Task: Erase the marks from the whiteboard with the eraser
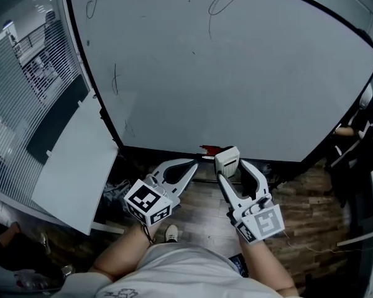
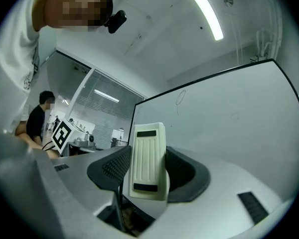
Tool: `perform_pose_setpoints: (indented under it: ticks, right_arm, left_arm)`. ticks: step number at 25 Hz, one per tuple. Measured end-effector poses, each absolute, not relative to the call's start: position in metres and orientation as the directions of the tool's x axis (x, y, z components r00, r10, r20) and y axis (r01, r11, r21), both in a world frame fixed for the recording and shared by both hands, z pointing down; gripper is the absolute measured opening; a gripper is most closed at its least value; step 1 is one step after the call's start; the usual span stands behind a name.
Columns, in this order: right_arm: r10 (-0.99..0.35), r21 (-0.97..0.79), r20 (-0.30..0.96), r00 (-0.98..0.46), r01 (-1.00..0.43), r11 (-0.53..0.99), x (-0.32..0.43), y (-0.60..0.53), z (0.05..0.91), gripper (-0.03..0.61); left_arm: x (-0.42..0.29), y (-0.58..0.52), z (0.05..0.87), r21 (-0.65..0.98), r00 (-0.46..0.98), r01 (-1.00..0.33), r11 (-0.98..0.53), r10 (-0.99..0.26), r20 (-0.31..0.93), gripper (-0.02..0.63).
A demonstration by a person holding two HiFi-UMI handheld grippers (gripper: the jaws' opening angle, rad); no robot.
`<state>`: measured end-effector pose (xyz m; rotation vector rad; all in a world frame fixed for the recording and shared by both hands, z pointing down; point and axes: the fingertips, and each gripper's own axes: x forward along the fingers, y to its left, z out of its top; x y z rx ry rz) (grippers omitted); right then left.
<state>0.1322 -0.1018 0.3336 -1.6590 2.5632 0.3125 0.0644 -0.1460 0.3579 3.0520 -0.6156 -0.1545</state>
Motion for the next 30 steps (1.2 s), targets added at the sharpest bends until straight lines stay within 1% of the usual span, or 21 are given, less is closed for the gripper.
perform_pose_setpoints:
  ticks: [6,11,18,23,30]
  right_arm:
    - [-0.877,0.099,-0.186,-0.444,-0.896,0.433,0.139,-0.037,0.336,0.23]
    - [-0.861,0.055,-0.192,-0.472,-0.881,0.47,0.133,0.003,0.342,0.23]
    - [-0.857,0.009,-0.205,-0.472,-0.877,0.481,0.115,0.044,0.349,0.23]
    - [-0.868,-0.017,-0.212,-0.449,-0.886,0.463,0.098,0.061,0.349,0.23]
    - [-0.887,-0.067,-0.189,-0.421,-0.896,0.439,0.067,0.079,0.362,0.23]
  left_arm:
    - [0.076,-0.08,0.355,0.018,0.913,-0.397,-0.918,-0.396,-0.093,0.006]
    - [0.069,-0.037,0.349,0.005,0.906,-0.415,-0.91,-0.414,-0.094,0.006]
    - [0.048,-0.001,0.348,0.003,0.898,-0.432,-0.902,-0.43,-0.097,0.006]
    - [0.034,0.014,0.349,0.012,0.91,-0.404,-0.915,-0.403,-0.094,0.006]
    - [0.003,0.032,0.354,0.037,0.925,-0.37,-0.928,-0.371,-0.084,0.006]
